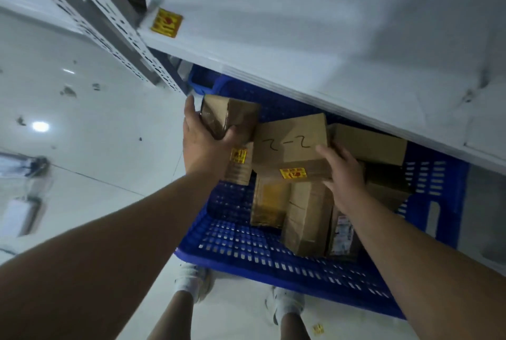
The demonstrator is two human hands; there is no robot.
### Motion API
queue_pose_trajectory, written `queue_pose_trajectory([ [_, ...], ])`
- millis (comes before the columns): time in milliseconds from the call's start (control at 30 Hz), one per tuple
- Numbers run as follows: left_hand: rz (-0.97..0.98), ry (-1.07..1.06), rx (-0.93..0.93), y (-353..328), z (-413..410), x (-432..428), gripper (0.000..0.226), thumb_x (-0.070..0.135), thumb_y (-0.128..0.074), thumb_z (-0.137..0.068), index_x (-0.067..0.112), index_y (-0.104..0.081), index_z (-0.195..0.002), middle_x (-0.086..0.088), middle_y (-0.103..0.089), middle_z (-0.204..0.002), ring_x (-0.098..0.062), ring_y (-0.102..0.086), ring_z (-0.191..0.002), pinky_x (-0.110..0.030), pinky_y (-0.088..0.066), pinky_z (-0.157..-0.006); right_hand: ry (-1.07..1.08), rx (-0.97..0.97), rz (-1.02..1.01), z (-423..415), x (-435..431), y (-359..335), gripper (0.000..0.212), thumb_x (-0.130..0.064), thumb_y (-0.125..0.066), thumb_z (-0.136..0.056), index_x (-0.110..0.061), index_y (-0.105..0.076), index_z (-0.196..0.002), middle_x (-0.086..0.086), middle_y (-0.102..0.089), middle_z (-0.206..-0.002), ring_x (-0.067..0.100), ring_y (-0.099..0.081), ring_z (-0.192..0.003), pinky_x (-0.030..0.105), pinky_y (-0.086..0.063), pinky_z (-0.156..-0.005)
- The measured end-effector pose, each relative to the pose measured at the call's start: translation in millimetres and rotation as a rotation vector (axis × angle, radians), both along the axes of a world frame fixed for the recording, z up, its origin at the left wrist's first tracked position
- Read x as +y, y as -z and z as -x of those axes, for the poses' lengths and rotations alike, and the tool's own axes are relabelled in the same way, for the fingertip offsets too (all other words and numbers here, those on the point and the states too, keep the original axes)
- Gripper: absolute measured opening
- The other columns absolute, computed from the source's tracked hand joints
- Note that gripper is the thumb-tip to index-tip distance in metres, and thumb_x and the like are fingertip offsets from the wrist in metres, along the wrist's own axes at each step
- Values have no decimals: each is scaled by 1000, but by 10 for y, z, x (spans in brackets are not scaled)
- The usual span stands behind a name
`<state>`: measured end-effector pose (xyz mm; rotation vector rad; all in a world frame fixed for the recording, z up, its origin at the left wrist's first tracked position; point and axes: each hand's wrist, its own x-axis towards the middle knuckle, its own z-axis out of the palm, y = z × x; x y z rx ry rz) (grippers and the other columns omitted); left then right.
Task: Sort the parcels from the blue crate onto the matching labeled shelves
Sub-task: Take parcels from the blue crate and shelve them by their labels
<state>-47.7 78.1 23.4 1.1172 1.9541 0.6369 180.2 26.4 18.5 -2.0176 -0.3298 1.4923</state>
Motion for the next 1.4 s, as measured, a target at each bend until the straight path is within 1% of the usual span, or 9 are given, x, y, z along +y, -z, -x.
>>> queue_pose_trajectory([
  [133,1,-111,-104,-621,175,27,83,37,-67,-73,32,-25,-145,-2,-51,-134,-21,-54,-119,-40,-46,-99,29,-31,-57,-159,-16,-574,33,-19,-61,-93,-12,-56,-124,-4,-61,-110,-5,-59,-79,19,-47,-68],
  [267,22,-175,-230,-1243,258,38,64,32,-71,-83,24,-41,-139,-3,-57,-117,-18,-58,-101,-20,-46,-74,49,-51,-72,-251,1,-1255,24,-34,-64,-89,-23,-59,-110,0,-62,-107,9,-57,-87,31,-45,-74],
  [400,134,-205,-413,-1913,237,87,76,48,-65,-76,43,-25,-141,-12,-55,-127,-31,-61,-105,-45,-56,-85,-327,-398,-184,-280,28,-2048,42,-43,-66,-87,-21,-58,-121,1,-58,-116,5,-54,-87,23,-44,-65],
  [567,339,-237,-512,-2744,77,133,39,44,-51,-84,33,-51,-122,-11,-50,-127,-35,-55,-110,-40,-57,-53,-705,-739,-323,-220,-71,-2954,66,-51,-67,-81,-31,-45,-139,0,-42,-139,21,-36,-126,37,-40,-101],
  [700,479,-210,-544,-3405,-90,90,25,30,-54,-87,14,-52,-107,-13,-52,-110,-31,-57,-91,-27,-50,-36,-782,-936,-356,-159,-169,-3650,76,-53,-61,-84,-43,-23,-149,2,-32,-147,29,-28,-131,40,-37,-101],
  [800,527,-74,-585,-3814,-168,96,14,22,-51,-89,11,-46,-81,-14,-46,-84,-26,-49,-64,-25,-49,-36,-829,-1073,-294,-200,-255,-4072,77,-53,-59,-85,-47,-16,-149,4,-27,-150,31,-25,-130,40,-33,-102],
  [967,640,152,-644,-4346,-354,85,16,17,-59,-85,7,-49,-91,-21,-53,-95,-31,-56,-62,-32,-54,-51,-855,-1236,-140,-256,-543,-4647,89,-46,-64,-83,-46,-4,-149,8,-14,-155,37,-21,-134,48,-30,-105],
  [1200,709,647,-496,-5062,-943,26,27,30,-63,-87,6,-53,-90,-13,-50,-69,-25,-58,-45,-28,-53,-51,-735,-1348,183,-306,-1062,-5064,98,-39,-70,-79,-37,-4,-152,15,-26,-142,38,-35,-122,48,-36,-98],
  [1400,608,993,-338,-5562,-1520,-440,43,47,-60,-89,13,-55,-115,-12,-60,-107,-25,-70,-69,-23,-53,-47,-449,-1272,346,-451,-1756,-5203,70,-37,-58,-86,-42,-21,-146,12,-30,-135,39,-38,-121,51,-37,-99],
])
